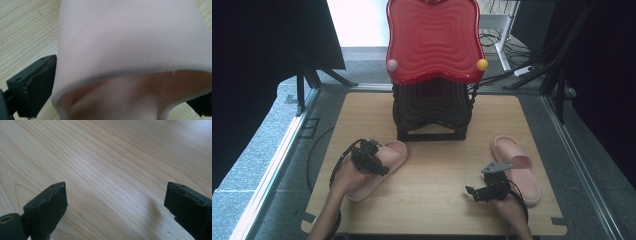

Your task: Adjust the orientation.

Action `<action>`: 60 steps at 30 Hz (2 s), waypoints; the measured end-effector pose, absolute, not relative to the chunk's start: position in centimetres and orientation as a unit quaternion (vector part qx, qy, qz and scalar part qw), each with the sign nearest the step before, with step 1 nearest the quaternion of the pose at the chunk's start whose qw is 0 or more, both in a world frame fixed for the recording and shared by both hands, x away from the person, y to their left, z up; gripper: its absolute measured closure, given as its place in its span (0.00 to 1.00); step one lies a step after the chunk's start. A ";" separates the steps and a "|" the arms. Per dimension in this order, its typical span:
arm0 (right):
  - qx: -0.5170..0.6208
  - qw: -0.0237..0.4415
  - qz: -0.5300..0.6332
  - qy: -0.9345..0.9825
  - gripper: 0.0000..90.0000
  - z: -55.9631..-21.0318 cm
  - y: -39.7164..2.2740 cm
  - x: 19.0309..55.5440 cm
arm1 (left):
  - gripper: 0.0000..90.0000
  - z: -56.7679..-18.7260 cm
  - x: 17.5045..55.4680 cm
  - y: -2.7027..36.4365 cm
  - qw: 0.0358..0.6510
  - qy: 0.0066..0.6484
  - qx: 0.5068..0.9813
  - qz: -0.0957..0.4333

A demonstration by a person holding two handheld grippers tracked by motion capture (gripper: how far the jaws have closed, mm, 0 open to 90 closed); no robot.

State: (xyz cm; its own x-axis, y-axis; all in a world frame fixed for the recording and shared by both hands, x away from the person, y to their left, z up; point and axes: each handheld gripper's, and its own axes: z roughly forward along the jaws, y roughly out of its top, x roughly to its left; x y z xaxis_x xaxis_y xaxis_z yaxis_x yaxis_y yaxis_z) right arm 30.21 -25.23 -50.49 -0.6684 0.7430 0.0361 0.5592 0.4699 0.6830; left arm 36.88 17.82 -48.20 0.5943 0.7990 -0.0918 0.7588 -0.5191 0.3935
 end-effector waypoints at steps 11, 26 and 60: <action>0.387 0.136 0.342 0.845 0.06 -50.5 -25.5 30.3 | 0.03 -47.8 35.5 17.2 0.191 0.438 0.874 0.084; 0.387 0.136 0.345 0.844 0.06 -50.3 -25.5 30.2 | 0.02 -45.4 32.8 15.5 0.257 0.466 0.837 0.126; 0.390 0.137 0.348 0.842 0.07 -50.3 -25.9 30.2 | 0.02 -41.7 36.0 7.7 0.369 0.499 0.750 0.228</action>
State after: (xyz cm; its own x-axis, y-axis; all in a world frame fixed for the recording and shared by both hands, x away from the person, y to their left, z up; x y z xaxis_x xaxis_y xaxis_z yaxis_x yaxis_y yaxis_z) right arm 30.23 -25.87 -50.27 -0.6588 0.7513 0.0399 0.5600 0.4543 0.6929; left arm 35.97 7.65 -41.74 0.3977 0.9171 -0.0266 0.5810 -0.2293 0.7810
